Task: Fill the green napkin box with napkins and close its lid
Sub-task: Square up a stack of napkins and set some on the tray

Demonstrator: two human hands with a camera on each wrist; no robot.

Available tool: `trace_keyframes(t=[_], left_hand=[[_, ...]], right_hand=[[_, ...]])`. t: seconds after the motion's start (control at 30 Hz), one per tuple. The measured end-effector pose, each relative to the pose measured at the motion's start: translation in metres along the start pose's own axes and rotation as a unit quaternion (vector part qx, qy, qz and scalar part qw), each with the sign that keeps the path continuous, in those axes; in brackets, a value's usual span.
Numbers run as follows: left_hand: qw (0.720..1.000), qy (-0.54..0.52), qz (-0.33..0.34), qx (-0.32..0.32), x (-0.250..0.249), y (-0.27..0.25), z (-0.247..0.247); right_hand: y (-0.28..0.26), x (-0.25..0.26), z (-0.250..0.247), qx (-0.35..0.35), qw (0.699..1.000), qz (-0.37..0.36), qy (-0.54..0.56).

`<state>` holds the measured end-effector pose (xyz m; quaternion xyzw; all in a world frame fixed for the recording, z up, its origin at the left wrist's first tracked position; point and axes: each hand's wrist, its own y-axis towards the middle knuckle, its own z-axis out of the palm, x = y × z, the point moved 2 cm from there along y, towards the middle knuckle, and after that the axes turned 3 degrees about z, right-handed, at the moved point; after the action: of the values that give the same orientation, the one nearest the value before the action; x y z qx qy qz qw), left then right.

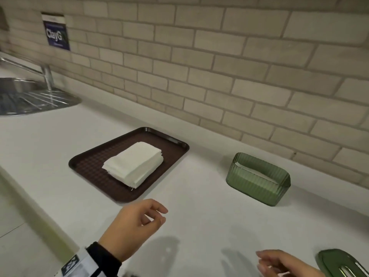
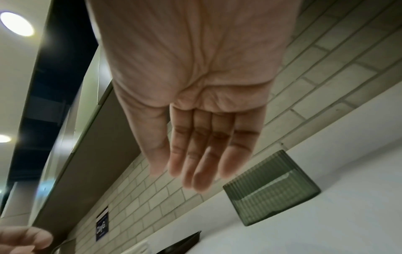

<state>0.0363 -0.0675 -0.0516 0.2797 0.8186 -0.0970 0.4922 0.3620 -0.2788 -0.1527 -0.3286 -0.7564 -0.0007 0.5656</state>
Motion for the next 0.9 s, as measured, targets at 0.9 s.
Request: trace_keyframes(t=[0.9], left_hand=[[0.917,-0.320,-0.237,-0.033,0.155,0.133,-0.124]], right_hand=[[0.163,0.319,0.221,-0.040,0.898,-0.237,-0.369]])
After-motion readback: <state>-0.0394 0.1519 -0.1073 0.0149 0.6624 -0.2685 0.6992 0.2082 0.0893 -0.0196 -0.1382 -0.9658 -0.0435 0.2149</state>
